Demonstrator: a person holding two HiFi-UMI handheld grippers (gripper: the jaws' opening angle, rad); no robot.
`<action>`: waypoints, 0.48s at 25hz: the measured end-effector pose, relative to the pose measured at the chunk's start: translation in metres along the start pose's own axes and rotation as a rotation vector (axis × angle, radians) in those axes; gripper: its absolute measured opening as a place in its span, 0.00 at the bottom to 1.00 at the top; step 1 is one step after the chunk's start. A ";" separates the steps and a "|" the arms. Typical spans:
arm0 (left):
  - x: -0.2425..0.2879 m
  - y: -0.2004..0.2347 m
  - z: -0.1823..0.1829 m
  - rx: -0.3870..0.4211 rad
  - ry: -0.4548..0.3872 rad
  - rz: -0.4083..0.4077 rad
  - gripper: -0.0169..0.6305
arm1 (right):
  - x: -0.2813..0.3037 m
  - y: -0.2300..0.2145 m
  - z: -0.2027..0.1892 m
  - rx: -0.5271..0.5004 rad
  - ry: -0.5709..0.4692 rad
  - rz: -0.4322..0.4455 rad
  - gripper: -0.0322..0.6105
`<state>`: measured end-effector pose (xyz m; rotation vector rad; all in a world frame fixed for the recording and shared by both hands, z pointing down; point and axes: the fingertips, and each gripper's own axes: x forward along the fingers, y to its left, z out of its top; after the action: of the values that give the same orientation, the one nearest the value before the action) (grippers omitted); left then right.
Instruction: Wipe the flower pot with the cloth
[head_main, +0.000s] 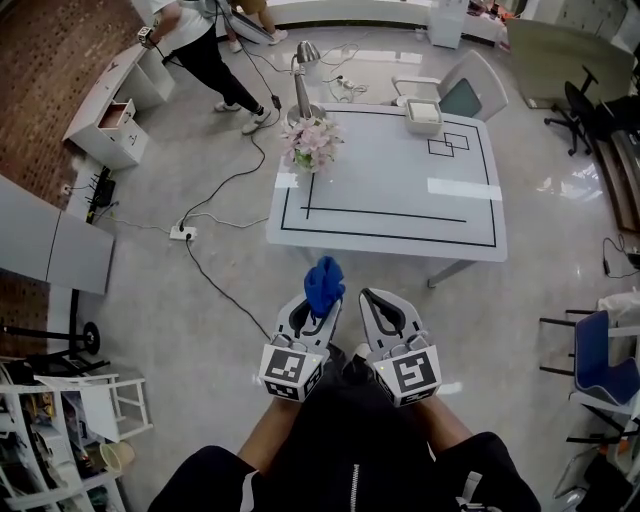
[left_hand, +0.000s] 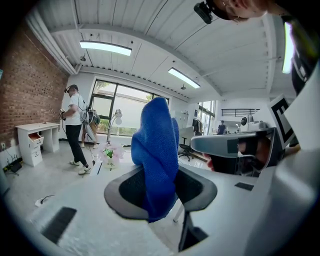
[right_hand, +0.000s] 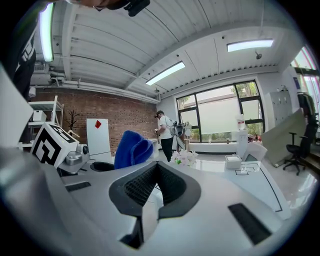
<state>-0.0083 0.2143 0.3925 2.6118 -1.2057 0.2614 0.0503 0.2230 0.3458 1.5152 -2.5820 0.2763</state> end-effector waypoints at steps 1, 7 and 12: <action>-0.001 -0.003 -0.001 -0.002 -0.002 -0.002 0.24 | -0.002 0.001 0.000 0.001 0.000 0.000 0.06; -0.004 -0.014 -0.002 0.006 -0.005 -0.009 0.24 | -0.010 0.000 -0.004 -0.013 0.005 -0.003 0.06; -0.008 -0.017 -0.004 0.001 -0.006 -0.007 0.24 | -0.013 0.003 -0.006 -0.016 0.005 -0.004 0.06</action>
<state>-0.0006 0.2316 0.3919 2.6191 -1.1987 0.2537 0.0545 0.2367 0.3486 1.5117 -2.5715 0.2574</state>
